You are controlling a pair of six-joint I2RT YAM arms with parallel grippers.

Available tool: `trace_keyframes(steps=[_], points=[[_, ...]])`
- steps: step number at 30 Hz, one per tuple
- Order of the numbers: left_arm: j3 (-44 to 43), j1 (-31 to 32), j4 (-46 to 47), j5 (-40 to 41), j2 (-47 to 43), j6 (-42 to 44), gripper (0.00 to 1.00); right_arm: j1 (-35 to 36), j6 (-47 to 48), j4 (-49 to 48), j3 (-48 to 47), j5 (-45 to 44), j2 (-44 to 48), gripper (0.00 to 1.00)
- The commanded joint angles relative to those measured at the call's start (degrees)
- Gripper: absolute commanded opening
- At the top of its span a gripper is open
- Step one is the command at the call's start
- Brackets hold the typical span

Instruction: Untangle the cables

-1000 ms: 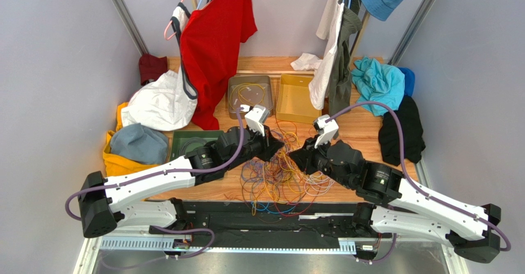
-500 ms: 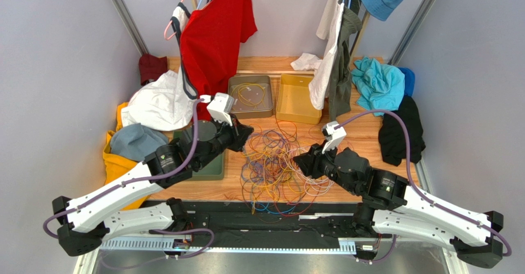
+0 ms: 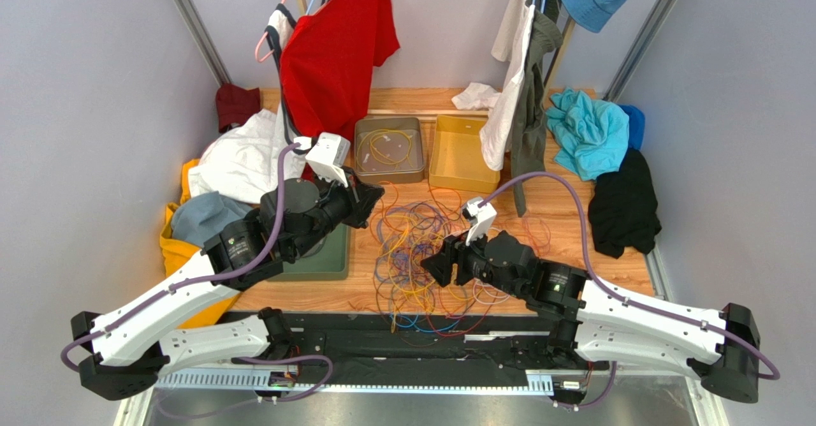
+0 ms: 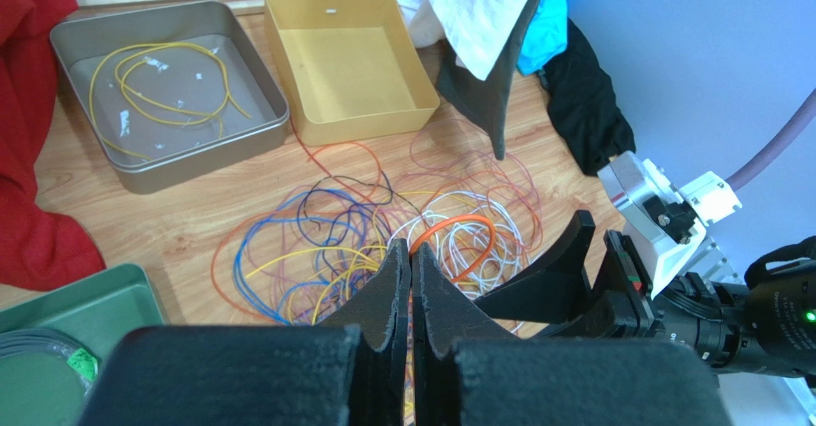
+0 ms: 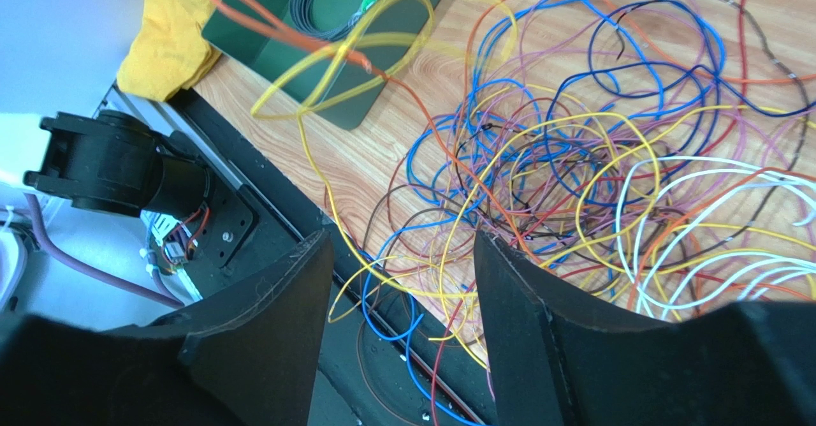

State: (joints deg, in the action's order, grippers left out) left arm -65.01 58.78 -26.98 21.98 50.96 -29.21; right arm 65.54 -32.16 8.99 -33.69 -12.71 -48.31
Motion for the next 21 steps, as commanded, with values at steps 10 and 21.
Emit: trace_keyframes(steps=[10,21], points=[[-4.9,-0.2,-1.8,-1.7,1.2,2.7,0.00,0.0,-2.5,-24.7,4.8,2.2,-5.7,0.62],[-4.6,-0.2,-0.4,-4.6,1.9,1.1,0.00,0.5,-7.0,-42.7,9.4,4.8,-8.1,0.62]])
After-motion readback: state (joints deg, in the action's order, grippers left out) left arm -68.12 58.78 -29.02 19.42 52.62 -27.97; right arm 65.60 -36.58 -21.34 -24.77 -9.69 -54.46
